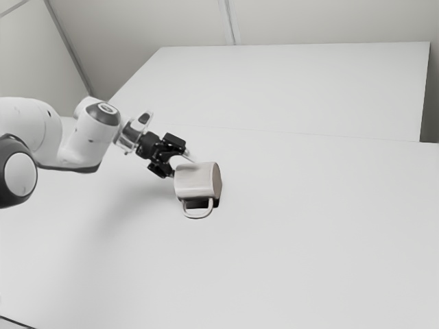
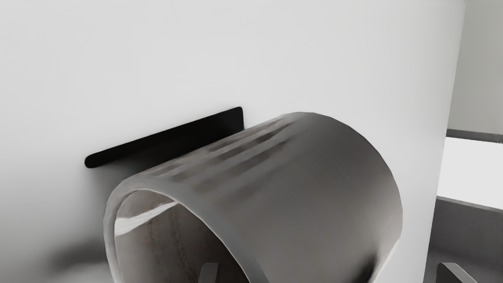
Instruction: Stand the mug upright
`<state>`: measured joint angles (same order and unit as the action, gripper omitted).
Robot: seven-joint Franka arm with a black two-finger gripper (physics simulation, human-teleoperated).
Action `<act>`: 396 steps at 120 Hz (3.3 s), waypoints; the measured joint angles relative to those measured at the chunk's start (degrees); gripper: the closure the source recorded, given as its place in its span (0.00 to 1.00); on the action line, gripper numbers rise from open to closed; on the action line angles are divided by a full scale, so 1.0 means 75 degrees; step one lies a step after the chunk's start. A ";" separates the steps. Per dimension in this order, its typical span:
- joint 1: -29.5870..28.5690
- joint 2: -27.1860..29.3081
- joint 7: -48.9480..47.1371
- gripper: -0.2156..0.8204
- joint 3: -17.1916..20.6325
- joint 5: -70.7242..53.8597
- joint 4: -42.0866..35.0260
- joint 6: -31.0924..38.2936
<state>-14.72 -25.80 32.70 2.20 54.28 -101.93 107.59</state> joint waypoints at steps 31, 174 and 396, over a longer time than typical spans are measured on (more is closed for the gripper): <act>-0.0025 -0.0151 0.1032 0.33 0.0007 0.1443 -0.0351 -0.0086; 0.1095 0.3076 0.0802 0.96 0.0709 -0.4502 -0.1085 0.0323; 0.1887 0.4817 -0.2927 0.34 0.0948 -0.6577 -0.5085 0.3985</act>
<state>-0.57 10.33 10.75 9.31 4.95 -140.07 137.48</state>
